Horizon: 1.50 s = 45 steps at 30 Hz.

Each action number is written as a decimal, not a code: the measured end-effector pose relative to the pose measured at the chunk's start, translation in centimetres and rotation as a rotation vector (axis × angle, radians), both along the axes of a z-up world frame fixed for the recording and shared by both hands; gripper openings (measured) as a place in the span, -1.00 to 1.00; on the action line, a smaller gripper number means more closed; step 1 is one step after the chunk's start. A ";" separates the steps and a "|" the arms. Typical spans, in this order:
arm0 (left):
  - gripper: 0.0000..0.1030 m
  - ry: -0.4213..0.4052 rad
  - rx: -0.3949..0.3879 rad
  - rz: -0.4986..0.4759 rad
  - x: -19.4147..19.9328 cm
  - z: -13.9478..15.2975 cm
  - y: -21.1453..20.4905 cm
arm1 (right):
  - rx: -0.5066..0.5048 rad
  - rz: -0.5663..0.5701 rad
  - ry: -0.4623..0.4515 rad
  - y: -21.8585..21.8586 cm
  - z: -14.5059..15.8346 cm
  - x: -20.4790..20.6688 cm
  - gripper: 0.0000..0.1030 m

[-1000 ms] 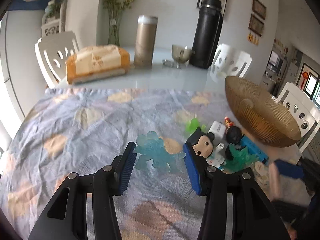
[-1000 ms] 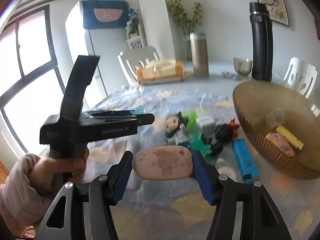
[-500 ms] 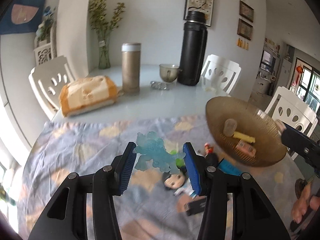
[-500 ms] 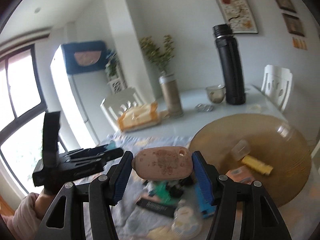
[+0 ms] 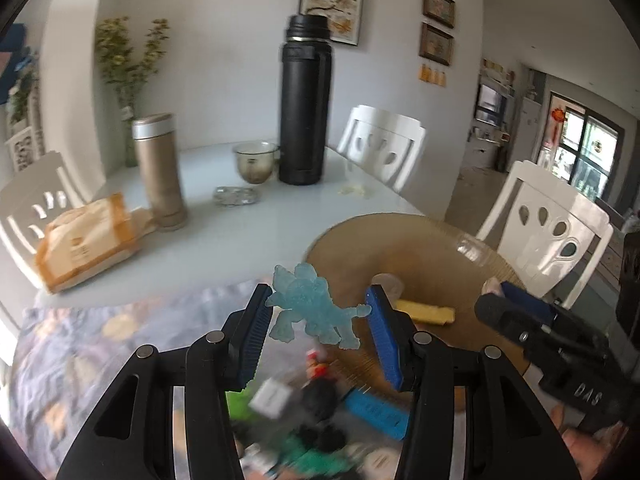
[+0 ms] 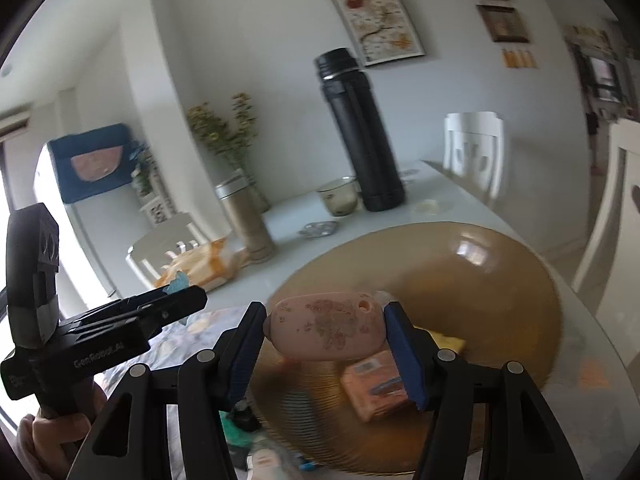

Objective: Organize rigid objects
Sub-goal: 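Carry the pink eraser and teal toy into the amber bowl and open both tools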

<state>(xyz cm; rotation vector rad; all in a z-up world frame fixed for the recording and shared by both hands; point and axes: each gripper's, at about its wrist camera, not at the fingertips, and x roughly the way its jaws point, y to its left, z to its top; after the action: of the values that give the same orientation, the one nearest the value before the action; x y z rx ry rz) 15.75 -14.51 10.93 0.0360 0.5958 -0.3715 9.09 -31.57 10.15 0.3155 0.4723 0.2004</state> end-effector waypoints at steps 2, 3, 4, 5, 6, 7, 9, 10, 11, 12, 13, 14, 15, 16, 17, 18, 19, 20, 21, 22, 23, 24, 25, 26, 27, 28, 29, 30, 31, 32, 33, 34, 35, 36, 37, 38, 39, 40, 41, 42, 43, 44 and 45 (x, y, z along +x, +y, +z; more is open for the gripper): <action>-0.12 0.003 0.015 -0.011 0.5 -0.3 -1.2 | -0.001 -0.021 0.014 -0.7 -0.4 0.2 0.15; -0.12 0.009 0.017 -0.019 0.8 -0.5 -1.8 | 0.001 -0.029 0.022 -1.1 -0.6 0.4 0.15; -0.12 0.015 0.011 -0.027 0.9 -0.7 -2.1 | 0.005 -0.031 0.028 -1.2 -0.7 0.5 0.15; -0.12 0.019 0.006 -0.031 0.9 -0.9 -2.3 | 0.008 -0.030 0.031 -1.3 -0.8 0.6 0.15; -0.12 0.023 0.004 -0.035 1.0 -1.1 -2.5 | 0.007 -0.032 0.034 -1.4 -0.8 0.7 0.15; -0.12 0.026 0.005 -0.037 1.1 -1.3 -2.6 | 0.003 -0.033 0.037 -1.4 -0.9 0.7 0.15; -0.12 0.028 0.006 -0.040 1.1 -1.6 -2.7 | -0.001 -0.027 0.042 -1.2 -0.9 0.9 0.15; -0.11 0.029 0.008 -0.041 1.2 -1.6 -2.8 | -0.003 -0.023 0.043 -1.1 -0.9 1.0 0.15; -0.11 0.029 0.011 -0.038 1.3 -1.7 -2.8 | -0.007 -0.020 0.044 -0.9 -1.0 1.0 0.15; -0.11 0.031 0.012 -0.033 1.5 -1.8 -2.8 | -0.016 -0.017 0.046 -0.8 -1.0 1.0 0.15; -0.11 0.036 0.009 -0.034 1.7 -1.9 -2.7 | -0.025 -0.016 0.049 -0.6 -1.0 1.1 0.15; -0.11 0.043 0.003 -0.038 1.9 -1.9 -2.7 | -0.034 -0.017 0.051 -0.5 -1.1 1.1 0.15; -0.11 0.047 -0.004 -0.043 2.1 -2.0 -2.8 | -0.042 -0.018 0.055 -0.4 -1.2 1.2 0.15; -0.11 0.047 -0.004 -0.044 2.1 -2.0 -2.8 | -0.044 -0.018 0.058 -0.4 -1.3 1.2 0.15; -0.11 0.048 0.001 -0.045 2.1 -2.0 -3.0 | -0.045 -0.018 0.061 -0.4 -1.3 1.3 0.15; -0.11 0.048 0.004 -0.046 2.2 -2.1 -3.1 | -0.045 -0.017 0.063 -0.4 -1.4 1.3 0.15; -0.11 0.049 0.004 -0.049 2.2 -2.1 -3.2 | -0.044 -0.019 0.065 -0.4 -1.4 1.3 0.15; -0.11 0.050 0.002 -0.051 2.3 -2.1 -3.2 | -0.043 -0.020 0.066 -0.5 -1.4 1.3 0.15; -0.11 0.051 0.000 -0.054 2.3 -2.2 -3.3 | -0.042 -0.021 0.066 -0.5 -1.5 1.3 0.15; -0.11 0.052 -0.001 -0.055 2.3 -2.2 -3.4 | -0.042 -0.022 0.068 -0.6 -1.5 1.4 0.15; -0.11 0.053 -0.001 -0.056 2.3 -2.2 -3.5 | -0.042 -0.024 0.069 -0.6 -1.5 1.4 0.15; -0.11 0.054 -0.001 -0.059 2.3 -2.3 -3.6 | -0.041 -0.025 0.071 -0.7 -1.5 1.4 0.15; -0.11 0.054 0.001 -0.061 2.3 -2.3 -3.7 | -0.039 -0.026 0.074 -0.7 -1.6 1.5 0.15; -0.11 0.054 0.002 -0.063 2.3 -2.3 -3.8 | -0.036 -0.026 0.075 -0.7 -1.6 1.5 0.15; -0.10 0.053 0.003 -0.065 2.3 -2.4 -3.9 | -0.034 -0.025 0.075 -0.8 -1.6 1.5 0.15; -0.10 0.053 0.002 -0.066 2.3 -2.4 -4.0 | -0.034 -0.024 0.075 -0.8 -1.6 1.5 0.15; -0.10 0.052 0.001 -0.067 2.3 -2.4 -4.1 | -0.034 -0.024 0.075 -0.8 -1.6 1.5 0.15; -0.10 0.052 0.000 -0.068 2.3 -2.4 -4.1 | -0.034 -0.022 0.077 -0.8 -1.6 1.6 0.15; -0.10 0.053 -0.002 -0.069 2.2 -2.4 -4.2 | -0.033 -0.021 0.078 -0.8 -1.6 1.7 0.15; -0.09 0.053 -0.004 -0.071 2.2 -2.4 -4.2 | -0.033 -0.019 0.079 -0.8 -1.7 1.6 0.15; -0.05 0.053 -0.006 -0.068 2.3 -2.4 -4.2 | -0.033 -0.019 0.079 -0.8 -1.7 1.6 0.15; 0.08 0.055 -0.010 -0.063 2.3 -2.4 -4.1 | -0.031 -0.020 0.079 -0.8 -1.7 1.6 0.16; 0.25 0.058 -0.018 -0.053 2.4 -2.4 -3.9 | -0.028 -0.021 0.079 -0.9 -1.7 1.6 0.18; 0.36 0.060 -0.031 -0.038 2.6 -2.3 -3.6 | -0.024 -0.036 0.079 -1.1 -1.6 1.6 0.29; 0.56 0.060 -0.044 -0.025 2.7 -2.3 -3.2 | -0.018 -0.052 0.080 -1.3 -1.5 1.6 0.44; 0.73 0.060 -0.061 -0.016 2.8 -2.2 -2.8 | -0.007 -0.066 0.081 -1.6 -1.5 1.6 0.54; 0.80 0.064 -0.084 -0.016 2.8 -2.2 -2.3 | 0.019 -0.076 0.081 -2.1 -1.5 1.6 0.74; 0.92 0.068 -0.103 -0.018 2.9 -2.2 -2.0 | 0.042 -0.074 0.080 -2.4 -1.6 1.5 0.92; 0.95 0.072 -0.115 -0.016 2.9 -2.2 -1.7 | 0.074 -0.067 0.079 -2.8 -1.6 1.6 0.98; 0.95 0.070 -0.119 -0.010 2.9 -2.2 -1.5 | 0.104 -0.057 0.076 -3.0 -1.7 1.5 1.00; 0.95 0.068 -0.116 -0.003 2.9 -2.1 -1.4 | 0.123 -0.049 0.075 -3.1 -1.7 1.5 1.00; 0.95 0.067 -0.107 0.002 2.9 -2.1 -1.3 | 0.124 -0.045 0.074 -3.1 -1.6 1.5 1.00; 0.95 0.069 -0.100 0.003 2.9 -2.1 -1.3 | 0.110 -0.042 0.074 -2.8 -1.5 1.6 1.00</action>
<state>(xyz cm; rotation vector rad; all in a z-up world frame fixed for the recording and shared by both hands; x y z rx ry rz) 18.64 -15.80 8.78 -0.0736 0.6446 -0.3999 10.65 -34.39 8.62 0.4414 0.5282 0.1746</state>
